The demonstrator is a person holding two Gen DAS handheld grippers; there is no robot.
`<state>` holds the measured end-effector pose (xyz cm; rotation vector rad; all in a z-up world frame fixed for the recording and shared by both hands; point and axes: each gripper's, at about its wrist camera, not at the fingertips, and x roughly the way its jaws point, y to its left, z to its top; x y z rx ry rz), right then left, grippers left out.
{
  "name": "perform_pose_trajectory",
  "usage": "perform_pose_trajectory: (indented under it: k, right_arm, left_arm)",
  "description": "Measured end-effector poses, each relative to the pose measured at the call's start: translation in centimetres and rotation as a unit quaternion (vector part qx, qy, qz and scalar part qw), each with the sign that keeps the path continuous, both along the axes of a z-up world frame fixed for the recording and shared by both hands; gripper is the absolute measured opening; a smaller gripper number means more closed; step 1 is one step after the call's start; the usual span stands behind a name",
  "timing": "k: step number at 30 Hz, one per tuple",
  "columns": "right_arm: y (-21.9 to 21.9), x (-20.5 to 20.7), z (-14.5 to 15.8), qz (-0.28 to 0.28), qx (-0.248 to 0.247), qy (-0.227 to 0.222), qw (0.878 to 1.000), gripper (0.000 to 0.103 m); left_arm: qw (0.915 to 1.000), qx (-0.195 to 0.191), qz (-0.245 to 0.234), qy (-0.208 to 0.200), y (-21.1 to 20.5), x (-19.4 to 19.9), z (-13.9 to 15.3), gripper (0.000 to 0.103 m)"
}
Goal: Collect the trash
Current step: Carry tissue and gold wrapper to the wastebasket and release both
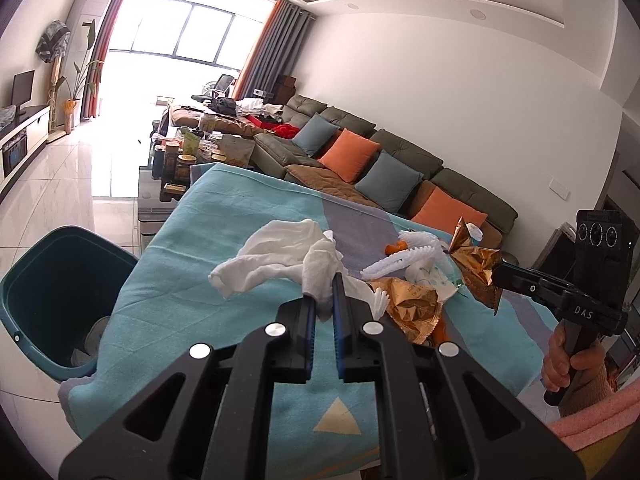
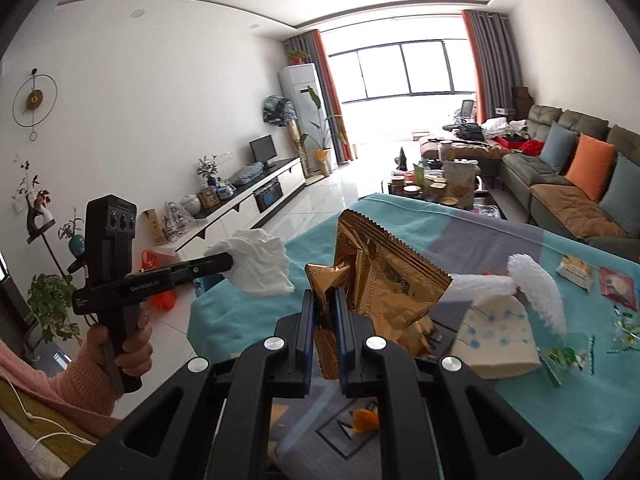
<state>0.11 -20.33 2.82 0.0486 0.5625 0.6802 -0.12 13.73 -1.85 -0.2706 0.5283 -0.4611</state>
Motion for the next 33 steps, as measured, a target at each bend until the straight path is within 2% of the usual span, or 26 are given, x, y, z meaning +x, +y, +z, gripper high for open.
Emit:
perform_pose_trajectory:
  k: [15,33]
  right_arm:
    - [10.9,5.3,-1.0,0.141,0.001,0.022,0.99,0.008]
    - [20.4,9.8,-2.1,0.219,-0.003,0.057,0.974,0.008]
  left_arm:
    - [0.9957,0.004,0.092,0.002,6.1,-0.6,0.2,0.008]
    - [0.9797,0.019,0.196,0.036,12.9,0.9,-1.4,0.008]
